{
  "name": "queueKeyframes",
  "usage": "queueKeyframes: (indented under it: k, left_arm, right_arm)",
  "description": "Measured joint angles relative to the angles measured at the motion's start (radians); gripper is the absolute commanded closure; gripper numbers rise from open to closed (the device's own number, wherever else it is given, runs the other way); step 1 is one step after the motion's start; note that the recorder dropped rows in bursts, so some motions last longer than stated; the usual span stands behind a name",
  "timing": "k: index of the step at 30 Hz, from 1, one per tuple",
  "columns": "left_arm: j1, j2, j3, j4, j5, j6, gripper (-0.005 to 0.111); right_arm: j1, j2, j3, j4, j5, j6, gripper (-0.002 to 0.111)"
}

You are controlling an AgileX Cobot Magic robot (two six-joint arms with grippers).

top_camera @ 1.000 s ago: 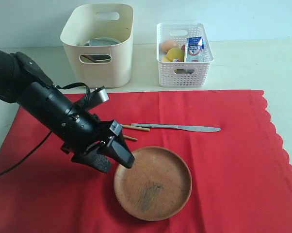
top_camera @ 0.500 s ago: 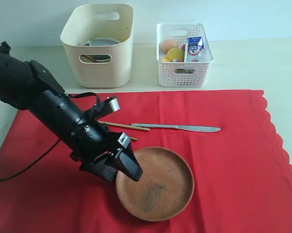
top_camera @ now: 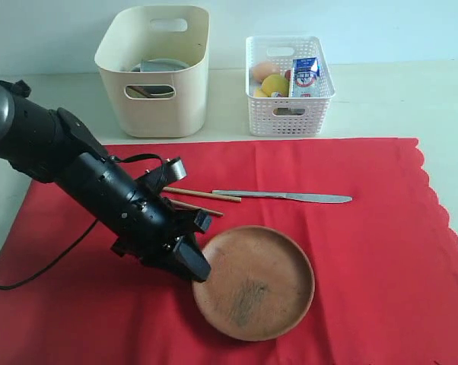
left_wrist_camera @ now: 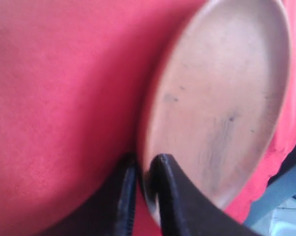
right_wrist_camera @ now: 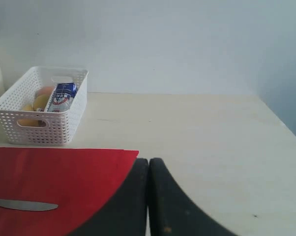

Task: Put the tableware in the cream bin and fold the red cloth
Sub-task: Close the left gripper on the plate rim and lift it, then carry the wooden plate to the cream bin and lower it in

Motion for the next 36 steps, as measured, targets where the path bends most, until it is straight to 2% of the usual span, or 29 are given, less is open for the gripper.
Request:
queueKeyframes:
  k: [13,26,32,36]
  left_arm:
    - [-0.002,-0.04,0.002,-0.004,-0.017,-0.025,0.107]
    - [0.006,-0.345,0.002,0.016,-0.002,-0.018,0.107]
    - [0.089,-0.473,0.002,0.016,0.001,-0.014,0.107]
    - [0.189,-0.539,0.002,0.016,0.001,-0.014,0.107]
  right_arm:
    - [0.0,0.0,0.0,0.0,0.0,0.0,0.108]
    - [0.0,0.0,0.0,0.002,0.009,0.0,0.108]
    - [0.0,0.0,0.0,0.004,0.01,0.0,0.108]
    - [0.0,0.0,0.0,0.004,0.012,-0.002,0.108]
